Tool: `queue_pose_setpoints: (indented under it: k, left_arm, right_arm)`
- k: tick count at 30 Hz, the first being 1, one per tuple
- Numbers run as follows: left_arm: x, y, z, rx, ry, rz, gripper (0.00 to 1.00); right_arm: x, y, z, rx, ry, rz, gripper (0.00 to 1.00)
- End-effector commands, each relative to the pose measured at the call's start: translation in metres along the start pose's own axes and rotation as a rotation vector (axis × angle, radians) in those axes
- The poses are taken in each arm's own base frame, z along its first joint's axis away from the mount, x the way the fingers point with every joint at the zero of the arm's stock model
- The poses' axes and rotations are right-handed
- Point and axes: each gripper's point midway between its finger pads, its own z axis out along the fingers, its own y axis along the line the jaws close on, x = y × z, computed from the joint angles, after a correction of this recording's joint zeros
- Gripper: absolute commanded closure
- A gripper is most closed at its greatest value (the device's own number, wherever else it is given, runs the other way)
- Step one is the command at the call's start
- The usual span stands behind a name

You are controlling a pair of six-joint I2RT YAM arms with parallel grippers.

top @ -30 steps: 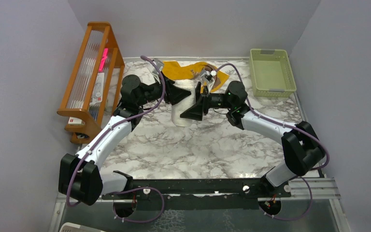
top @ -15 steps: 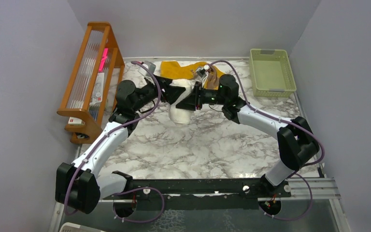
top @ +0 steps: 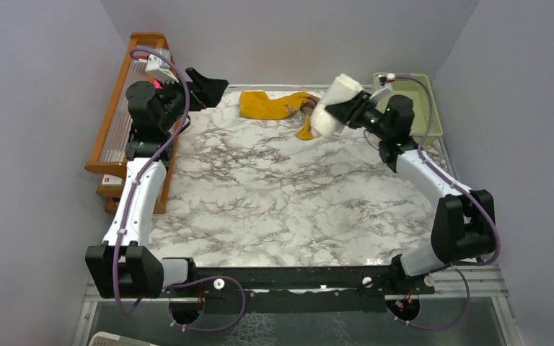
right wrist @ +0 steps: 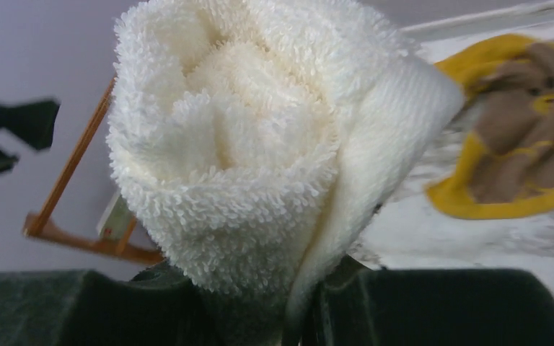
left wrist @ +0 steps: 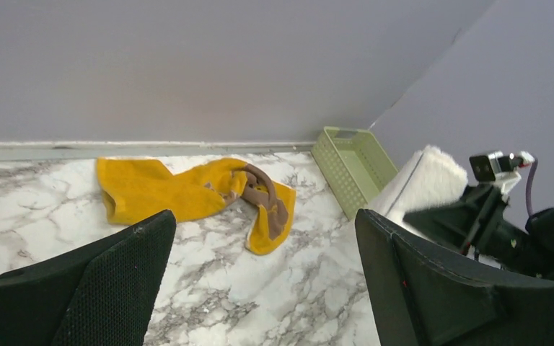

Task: Roll the towels
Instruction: Place the towel in the bin.

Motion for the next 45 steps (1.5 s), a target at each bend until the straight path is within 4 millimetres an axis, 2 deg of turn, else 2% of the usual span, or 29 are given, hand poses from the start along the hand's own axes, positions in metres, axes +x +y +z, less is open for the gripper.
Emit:
queue_pose_setpoints:
  k: [1, 3, 7, 11, 16, 20, 29, 31, 32, 34, 37, 39, 41, 42, 45]
  left_arm:
    - [0.037, 0.004, 0.001, 0.021, 0.165, -0.123, 0.01]
    - [0.049, 0.005, -0.001, 0.025, 0.202, -0.144, 0.01]
    - [0.067, 0.013, -0.007, 0.000, 0.249, -0.161, 0.01]
    - [0.080, 0.018, -0.010, -0.019, 0.293, -0.180, 0.01]
    - [0.096, 0.026, -0.011, -0.034, 0.334, -0.206, 0.01]
    - [0.108, 0.033, -0.010, -0.052, 0.360, -0.232, 0.01]
    - [0.132, 0.057, -0.005, -0.121, 0.415, -0.263, 0.01]
    - [0.136, 0.060, -0.004, -0.129, 0.424, -0.269, 0.01]
    - [0.138, 0.062, -0.004, -0.134, 0.429, -0.272, 0.01]
    - [0.141, 0.065, -0.002, -0.138, 0.439, -0.273, 0.01]
    - [0.148, 0.067, 0.003, -0.140, 0.457, -0.270, 0.01]
    - [0.154, 0.065, 0.007, -0.144, 0.474, -0.257, 0.01]
    - [0.163, 0.061, 0.013, -0.148, 0.496, -0.231, 0.01]
    - [0.170, 0.058, 0.017, -0.150, 0.512, -0.219, 0.01]
    - [0.191, 0.053, 0.032, -0.169, 0.553, -0.180, 0.01]
  right_arm:
    - [-0.078, -0.078, -0.030, 0.231, -0.241, 0.205, 0.89]
    - [-0.101, -0.115, -0.045, 0.289, -0.322, 0.298, 0.89]
    - [-0.143, -0.178, -0.058, 0.405, -0.431, 0.368, 0.88]
    - [-0.165, -0.236, -0.070, 0.468, -0.527, 0.481, 0.84]
    - [-0.171, -0.305, -0.083, 0.559, -0.652, 0.605, 0.76]
    - [-0.166, -0.355, -0.082, 0.680, -0.671, 0.657, 0.73]
    - [-0.159, -0.441, -0.066, 0.848, -0.650, 0.714, 0.73]
    - [-0.159, -0.454, -0.060, 0.859, -0.644, 0.723, 0.71]
    - [-0.160, -0.458, -0.058, 0.858, -0.640, 0.726, 0.66]
    - [-0.164, -0.463, -0.053, 0.856, -0.637, 0.729, 0.51]
    - [-0.168, -0.463, -0.052, 0.869, -0.629, 0.746, 0.44]
    - [-0.172, -0.456, -0.054, 0.877, -0.628, 0.753, 0.37]
    - [-0.178, -0.445, -0.056, 0.873, -0.621, 0.741, 0.11]
    - [-0.180, -0.438, -0.058, 0.878, -0.614, 0.743, 0.07]
    - [-0.181, -0.418, -0.066, 0.910, -0.587, 0.790, 0.05]
